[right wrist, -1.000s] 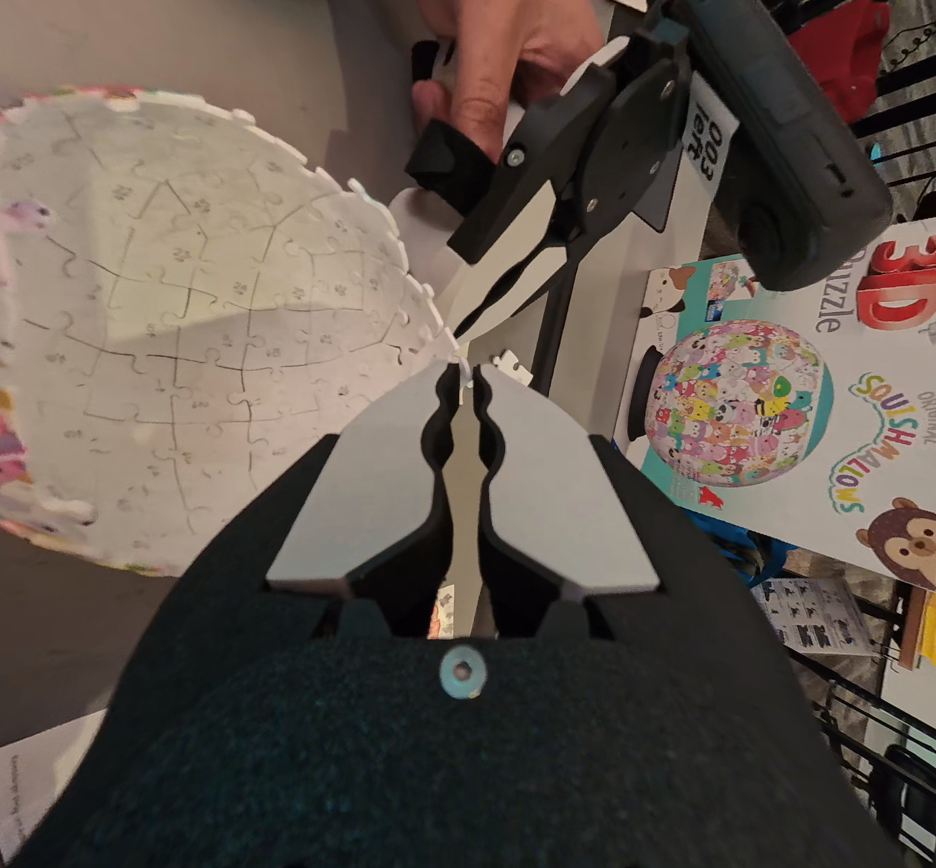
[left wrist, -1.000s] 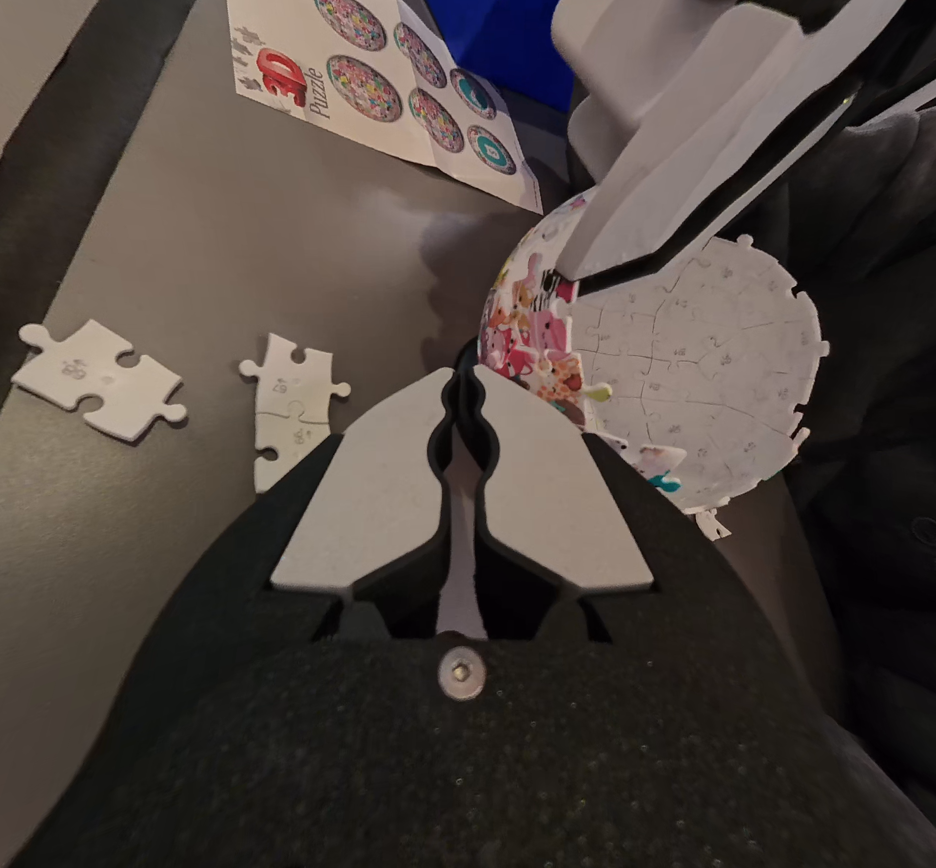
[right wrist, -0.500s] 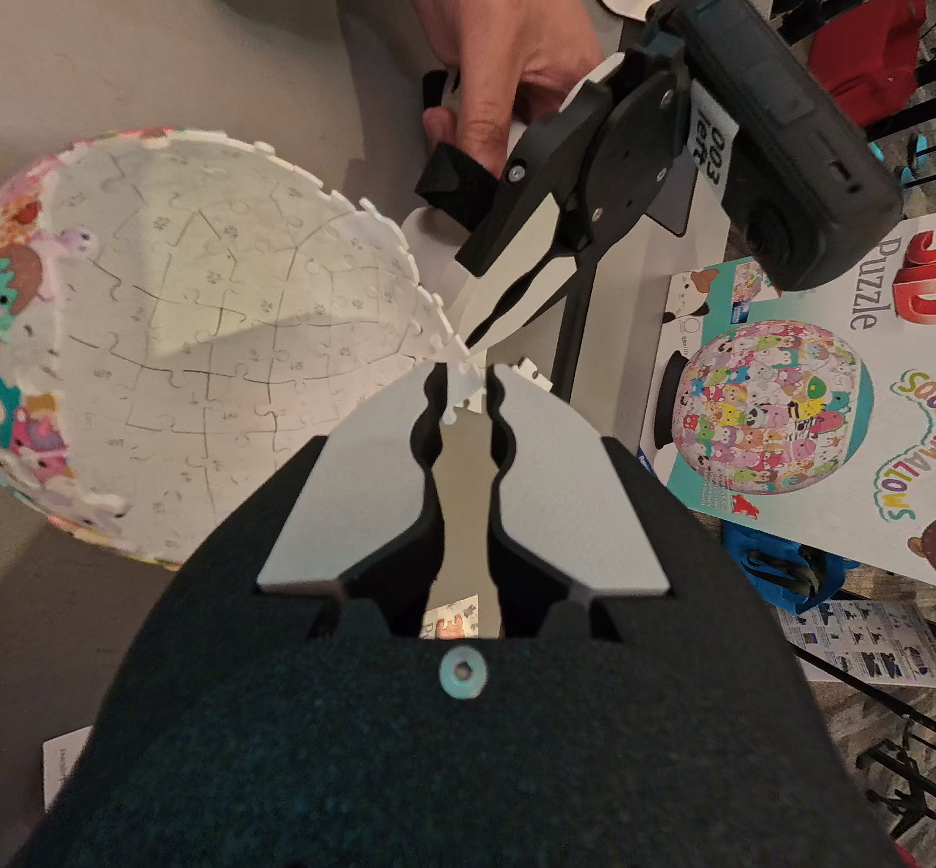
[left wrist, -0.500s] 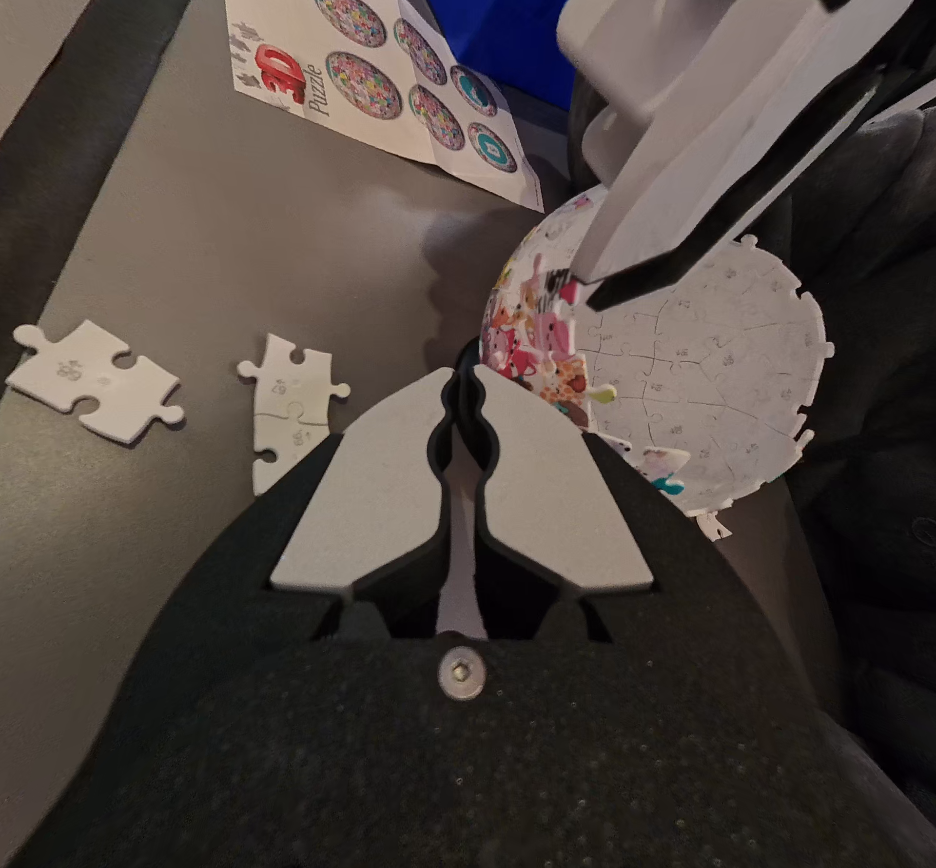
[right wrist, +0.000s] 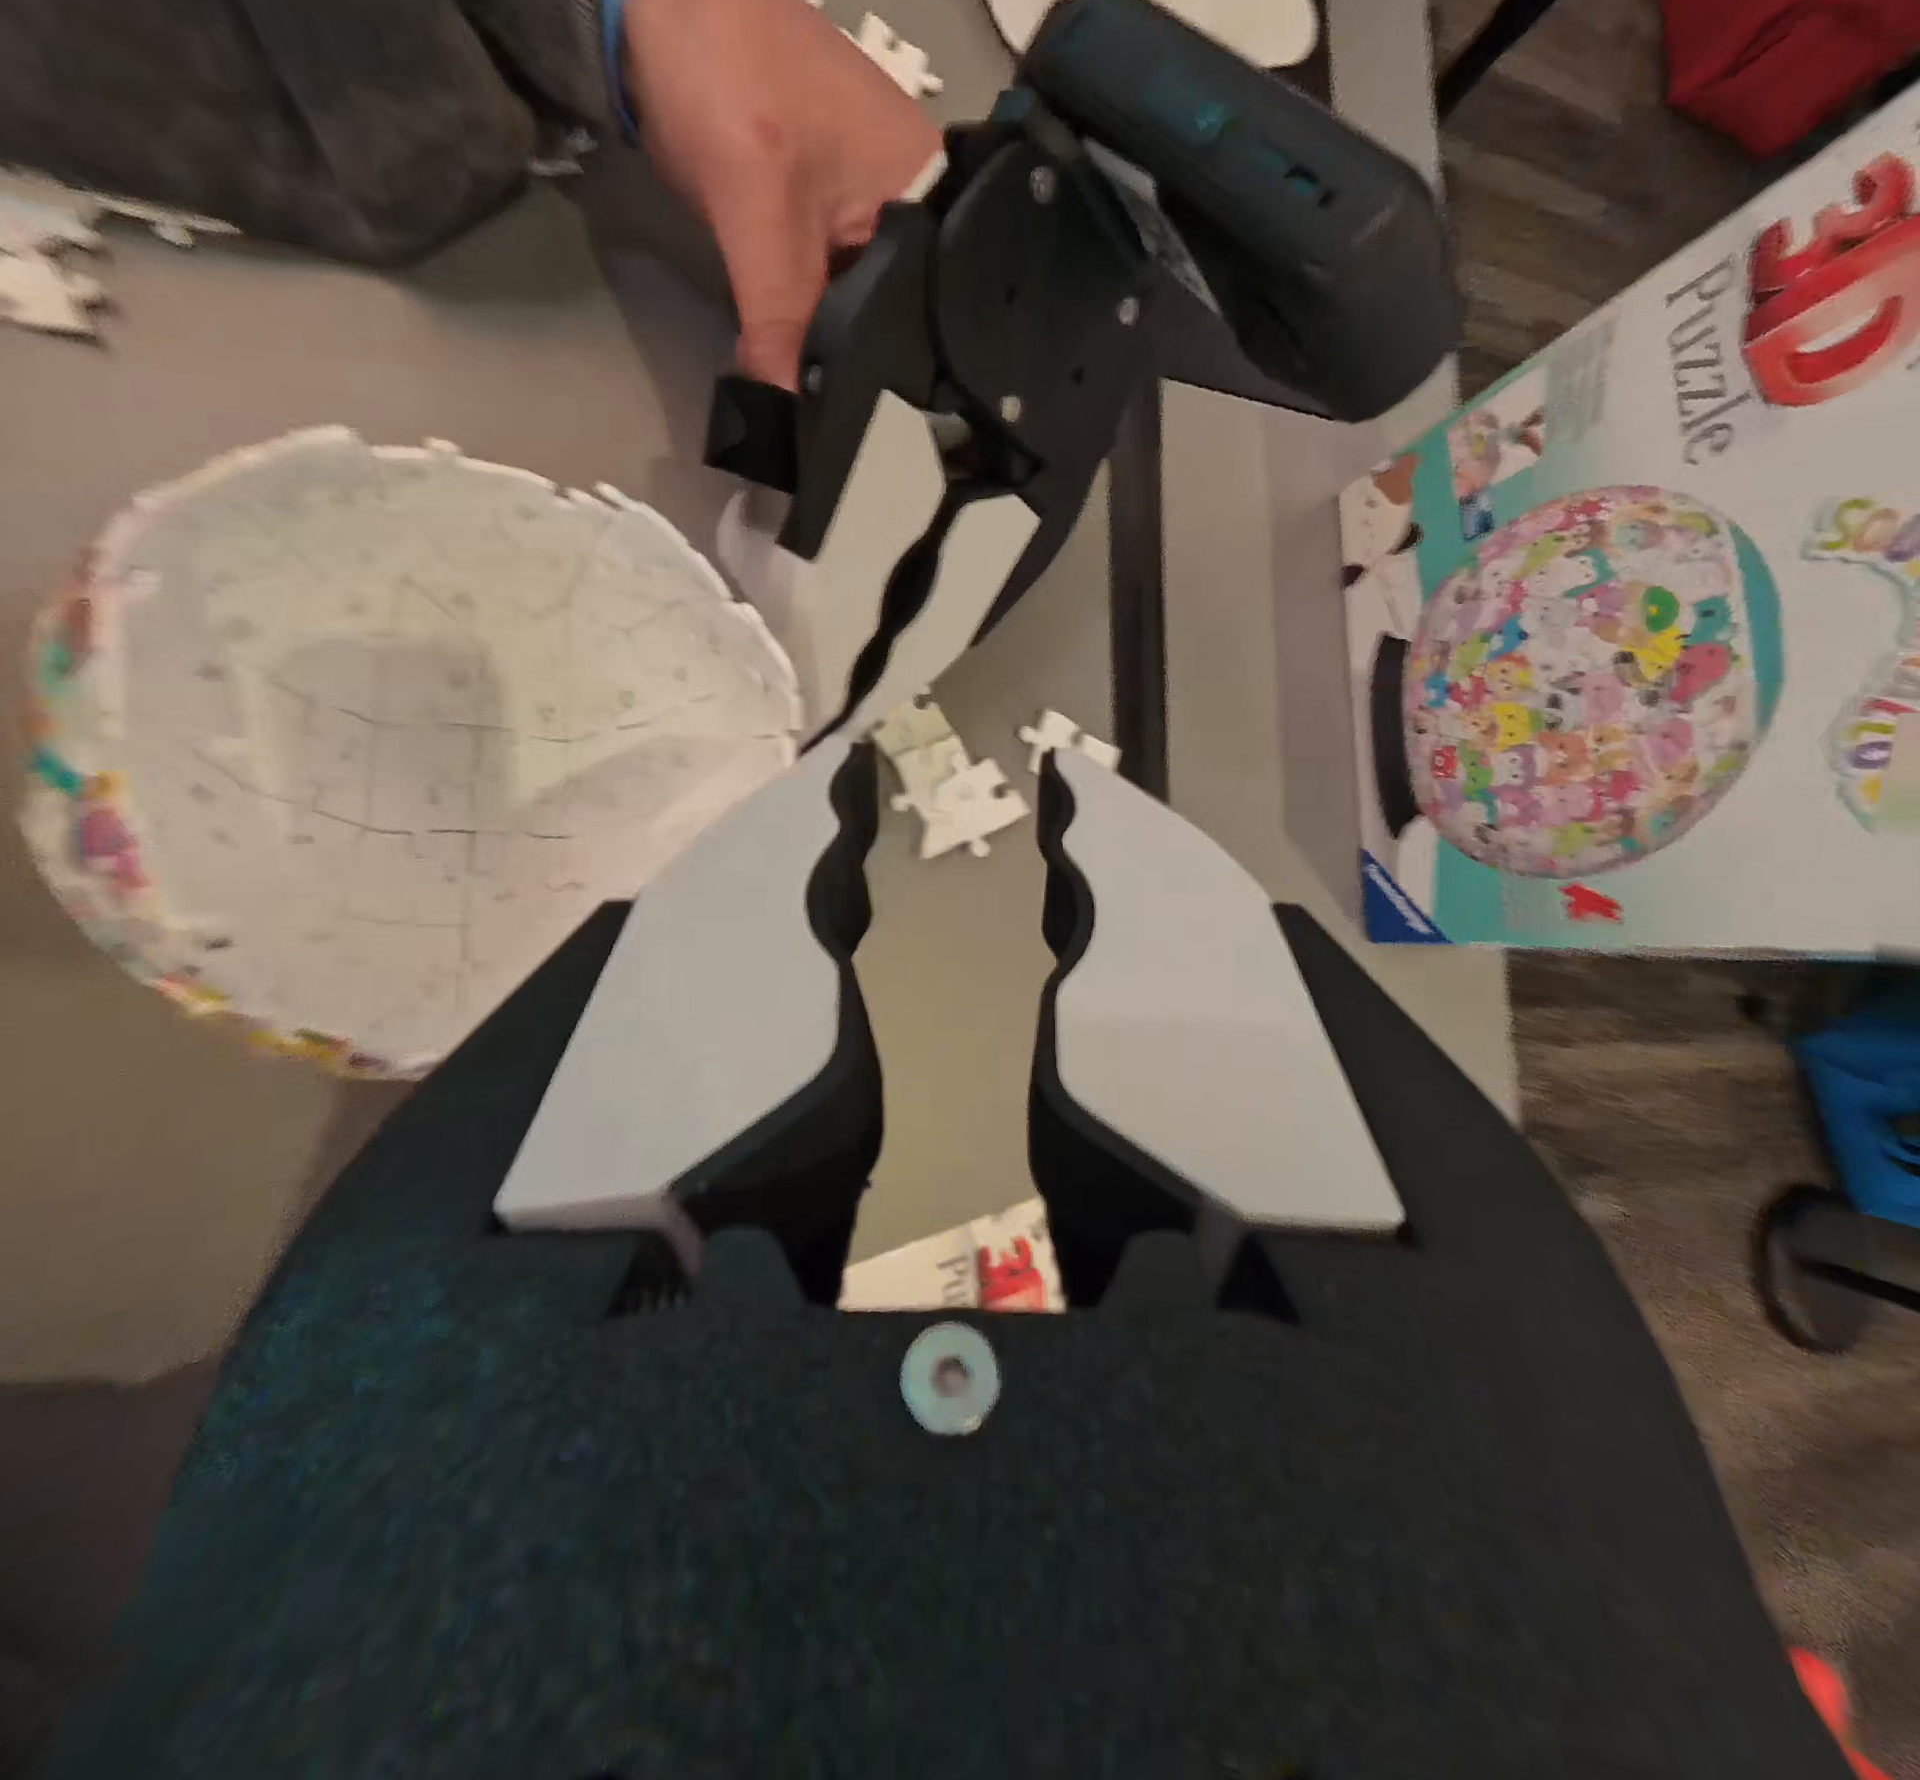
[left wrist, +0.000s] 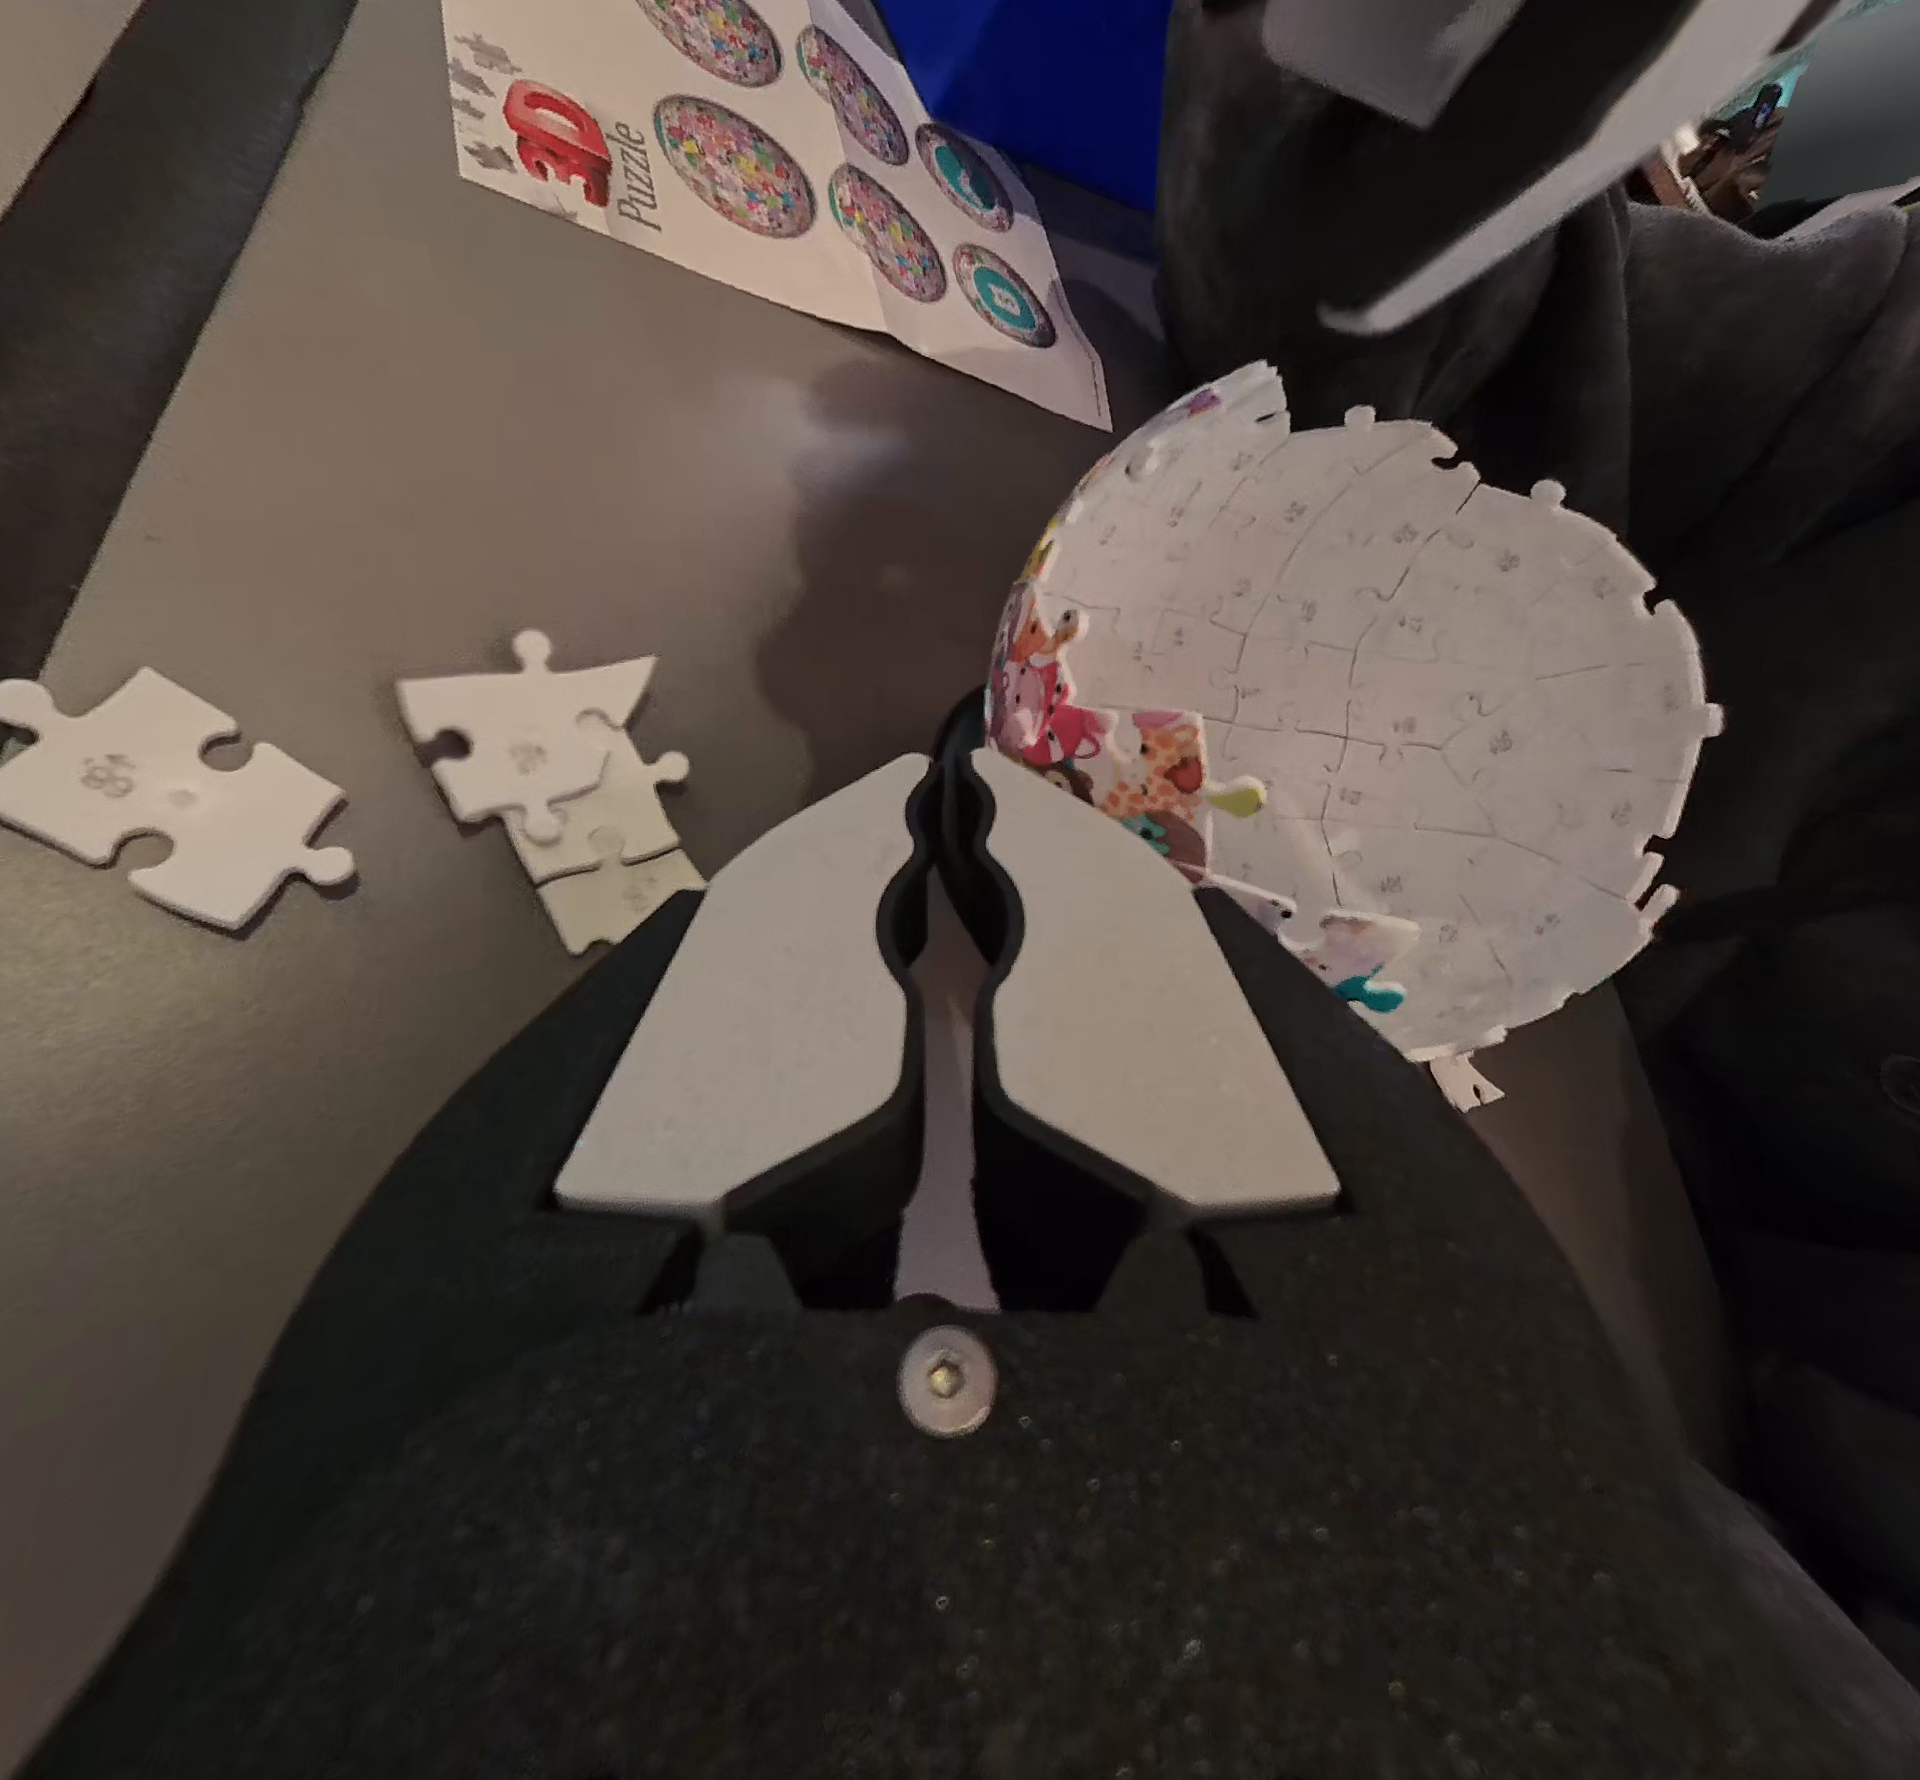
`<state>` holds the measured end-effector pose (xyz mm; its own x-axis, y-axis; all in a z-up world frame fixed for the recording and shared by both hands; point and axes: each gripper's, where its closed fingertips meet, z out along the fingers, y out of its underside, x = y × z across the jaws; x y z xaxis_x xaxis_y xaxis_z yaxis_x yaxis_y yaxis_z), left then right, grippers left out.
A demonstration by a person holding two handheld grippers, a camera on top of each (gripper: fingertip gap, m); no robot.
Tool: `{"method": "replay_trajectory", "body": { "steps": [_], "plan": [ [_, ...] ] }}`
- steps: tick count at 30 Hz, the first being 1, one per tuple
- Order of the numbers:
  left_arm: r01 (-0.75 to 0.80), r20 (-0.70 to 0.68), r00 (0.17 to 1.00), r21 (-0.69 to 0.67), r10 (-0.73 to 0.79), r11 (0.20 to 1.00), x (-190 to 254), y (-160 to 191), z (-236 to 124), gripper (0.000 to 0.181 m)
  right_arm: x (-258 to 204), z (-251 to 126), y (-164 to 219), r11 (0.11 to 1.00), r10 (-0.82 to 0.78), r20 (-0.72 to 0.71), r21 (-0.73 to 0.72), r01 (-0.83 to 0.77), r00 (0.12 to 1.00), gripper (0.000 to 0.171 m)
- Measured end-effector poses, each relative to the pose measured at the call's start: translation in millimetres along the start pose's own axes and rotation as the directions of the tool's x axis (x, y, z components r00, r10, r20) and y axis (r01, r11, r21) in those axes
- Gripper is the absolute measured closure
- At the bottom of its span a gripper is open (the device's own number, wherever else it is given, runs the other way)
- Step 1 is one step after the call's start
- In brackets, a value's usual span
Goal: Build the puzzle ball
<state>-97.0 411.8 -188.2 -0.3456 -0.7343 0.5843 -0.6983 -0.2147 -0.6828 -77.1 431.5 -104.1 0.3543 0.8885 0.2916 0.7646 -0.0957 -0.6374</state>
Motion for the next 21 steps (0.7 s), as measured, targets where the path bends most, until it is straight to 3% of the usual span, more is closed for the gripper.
{"method": "replay_trajectory", "body": {
  "steps": [5, 9, 11, 19, 21],
  "plan": [
    [0.001, -0.003, 1.0, 0.003, -0.001, 1.0, 0.6, -0.3, -0.4, 0.18, -29.4, 14.9, 2.1, 0.995, -0.086, 0.167, -0.026, 0.092, 0.982, 0.136],
    [0.0, 0.001, 1.0, -0.008, 0.0, 1.0, 0.6, 1.6, 0.9, 0.18, -33.6, 37.7, 10.9, 0.983, -0.113, 0.222, -0.117, 0.142, 0.968, 0.139],
    [-0.001, 0.004, 1.0, -0.015, 0.001, 1.0, 0.1, 2.9, 1.6, 0.181, -38.3, 40.4, 12.8, 0.974, -0.115, 0.269, -0.157, 0.161, 0.956, 0.149],
    [0.003, -0.01, 1.0, -0.015, -0.004, 1.0, 0.3, 3.2, 2.1, 0.18, -39.1, 24.9, -3.2, 0.924, -0.215, 0.182, -0.28, 0.261, 0.959, 0.149],
    [0.001, -0.013, 1.0, -0.009, -0.001, 1.0, 0.6, 2.4, 1.8, 0.18, -37.2, 21.1, -5.7, 0.922, -0.205, 0.151, -0.303, 0.243, 0.967, 0.137]
  ]
}}
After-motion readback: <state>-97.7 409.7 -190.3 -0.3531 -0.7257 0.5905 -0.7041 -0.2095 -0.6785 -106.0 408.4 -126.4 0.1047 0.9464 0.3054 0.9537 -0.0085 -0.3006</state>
